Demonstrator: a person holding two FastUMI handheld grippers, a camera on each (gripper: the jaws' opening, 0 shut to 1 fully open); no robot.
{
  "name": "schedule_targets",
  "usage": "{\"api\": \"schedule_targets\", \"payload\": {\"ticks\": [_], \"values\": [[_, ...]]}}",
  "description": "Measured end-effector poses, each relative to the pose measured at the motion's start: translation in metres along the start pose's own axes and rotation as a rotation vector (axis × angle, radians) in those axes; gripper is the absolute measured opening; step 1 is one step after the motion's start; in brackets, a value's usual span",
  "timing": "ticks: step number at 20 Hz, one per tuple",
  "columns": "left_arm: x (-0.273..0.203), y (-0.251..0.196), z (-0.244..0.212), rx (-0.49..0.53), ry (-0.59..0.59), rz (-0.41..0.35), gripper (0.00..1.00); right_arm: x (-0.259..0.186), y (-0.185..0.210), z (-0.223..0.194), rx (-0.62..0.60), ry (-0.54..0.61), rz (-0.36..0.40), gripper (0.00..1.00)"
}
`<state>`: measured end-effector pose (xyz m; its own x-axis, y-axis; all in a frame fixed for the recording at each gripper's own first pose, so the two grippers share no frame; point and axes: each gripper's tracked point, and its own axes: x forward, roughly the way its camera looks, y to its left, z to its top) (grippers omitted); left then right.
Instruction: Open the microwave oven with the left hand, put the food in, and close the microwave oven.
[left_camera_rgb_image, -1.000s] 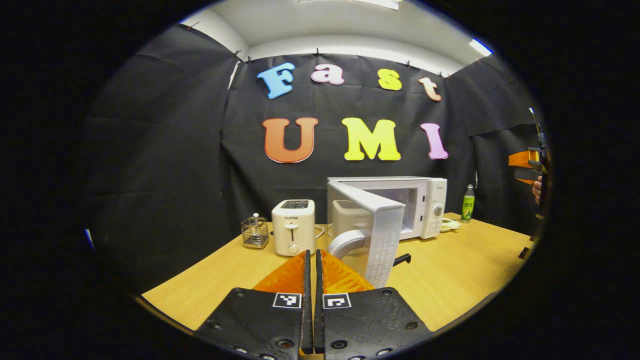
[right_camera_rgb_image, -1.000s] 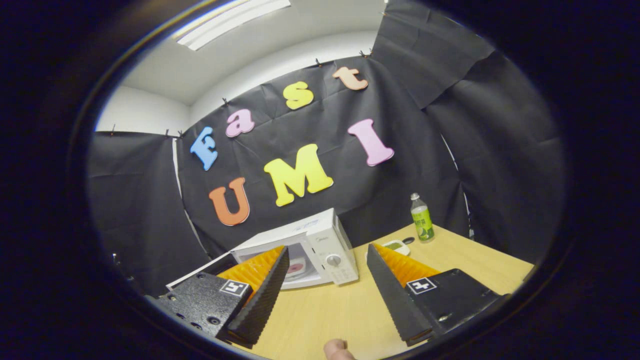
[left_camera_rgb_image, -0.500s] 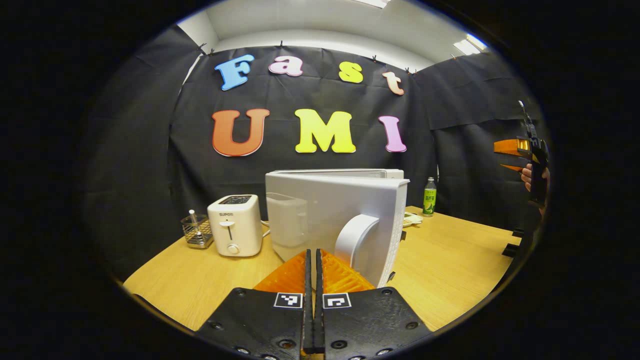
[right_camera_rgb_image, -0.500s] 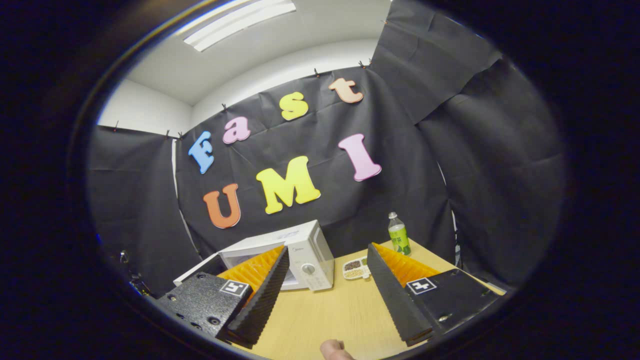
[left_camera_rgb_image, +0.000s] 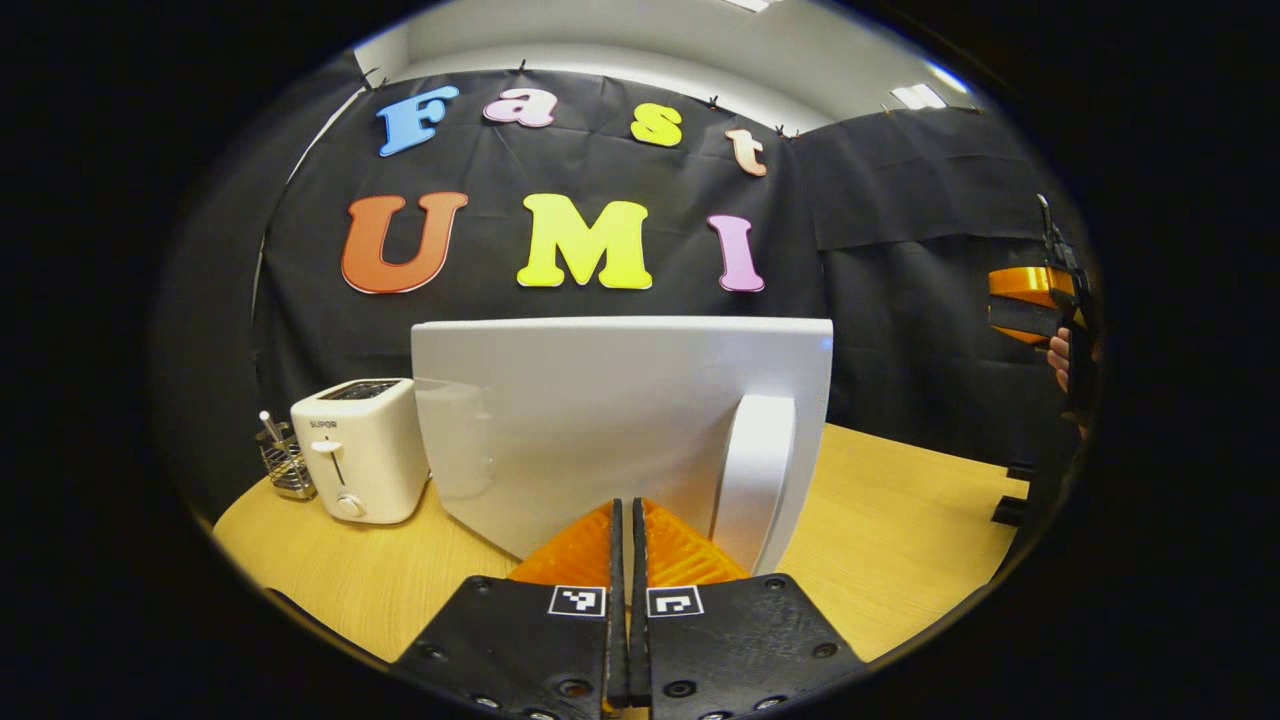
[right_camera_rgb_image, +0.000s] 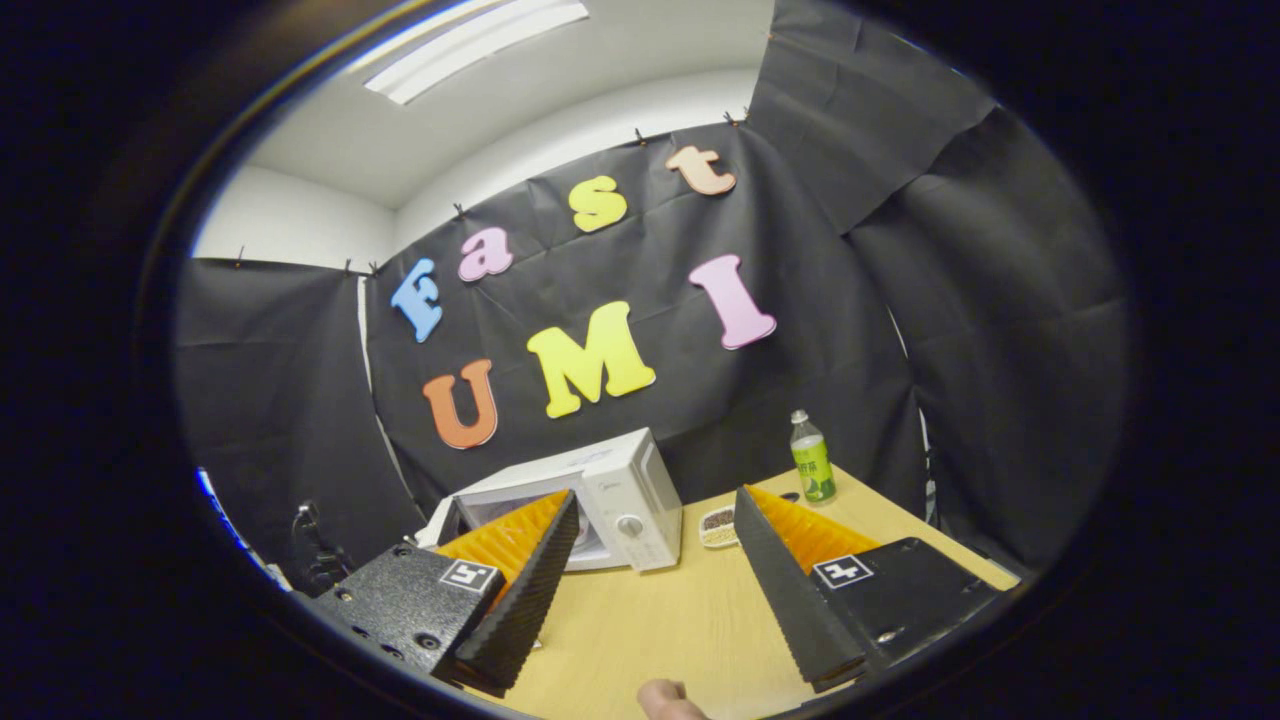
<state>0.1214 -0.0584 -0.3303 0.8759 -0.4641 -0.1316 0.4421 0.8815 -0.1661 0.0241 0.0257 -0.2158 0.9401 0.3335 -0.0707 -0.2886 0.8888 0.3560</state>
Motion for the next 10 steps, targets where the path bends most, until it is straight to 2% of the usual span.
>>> {"api": "schedule_targets", "payload": {"ticks": [3,10], "values": [[0.021,-0.004,0.006,-0.044,-0.012,-0.013,0.04,-0.004,0.004,-0.001,-0.021,-0.004,0.015,0.99],[0.073,-0.014,0.022,-0.122,-0.026,-0.031,0.04,-0.002,0.01,-0.011,-0.046,0.012,0.038,0.99]]}}
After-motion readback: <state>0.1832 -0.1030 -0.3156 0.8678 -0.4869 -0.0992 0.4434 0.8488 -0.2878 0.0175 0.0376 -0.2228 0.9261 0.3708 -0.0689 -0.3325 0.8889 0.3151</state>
